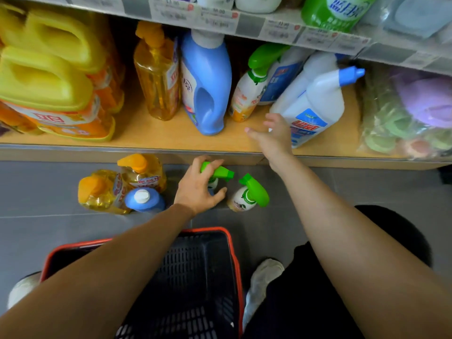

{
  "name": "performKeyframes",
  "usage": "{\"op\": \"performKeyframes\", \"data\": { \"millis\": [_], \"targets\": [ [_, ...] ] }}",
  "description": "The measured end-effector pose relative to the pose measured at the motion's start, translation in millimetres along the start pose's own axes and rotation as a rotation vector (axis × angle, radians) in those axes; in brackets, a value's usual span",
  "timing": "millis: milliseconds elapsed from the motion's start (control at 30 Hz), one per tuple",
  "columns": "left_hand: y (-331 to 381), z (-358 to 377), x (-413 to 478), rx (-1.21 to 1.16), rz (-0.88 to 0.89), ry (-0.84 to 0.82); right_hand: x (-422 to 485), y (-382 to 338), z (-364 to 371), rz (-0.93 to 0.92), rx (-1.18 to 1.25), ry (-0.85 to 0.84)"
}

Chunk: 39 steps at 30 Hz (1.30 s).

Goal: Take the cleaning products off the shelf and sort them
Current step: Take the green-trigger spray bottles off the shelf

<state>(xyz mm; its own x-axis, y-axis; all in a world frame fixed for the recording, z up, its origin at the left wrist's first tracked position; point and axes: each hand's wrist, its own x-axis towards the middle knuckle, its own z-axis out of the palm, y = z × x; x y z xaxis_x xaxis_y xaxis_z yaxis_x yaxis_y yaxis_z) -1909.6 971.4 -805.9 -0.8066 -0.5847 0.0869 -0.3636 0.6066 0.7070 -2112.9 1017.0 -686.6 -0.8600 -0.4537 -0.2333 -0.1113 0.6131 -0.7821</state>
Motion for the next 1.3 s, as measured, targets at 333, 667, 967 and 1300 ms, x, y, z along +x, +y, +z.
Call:
{"op": "performKeyframes", "data": {
  "millis": [333,667,967,1300],
  "targets": [
    [-2,0,0,0.010,0.000,0.008,69,-25,23,-0.143,0.074,0.053],
    [-4,-9,3,0.027,0.023,-0.089,49,-17,13,-0.257,0.002,0.045],
    [13,-71,9,0.070,-0.044,-0.178,-26,-20,-10,-0.379,-0.021,-0.044],
    [101,-185,-27,-0.341,0.106,-0.071,-160,-80,-27,-0.280,0.431,-0.214]
  ]
}}
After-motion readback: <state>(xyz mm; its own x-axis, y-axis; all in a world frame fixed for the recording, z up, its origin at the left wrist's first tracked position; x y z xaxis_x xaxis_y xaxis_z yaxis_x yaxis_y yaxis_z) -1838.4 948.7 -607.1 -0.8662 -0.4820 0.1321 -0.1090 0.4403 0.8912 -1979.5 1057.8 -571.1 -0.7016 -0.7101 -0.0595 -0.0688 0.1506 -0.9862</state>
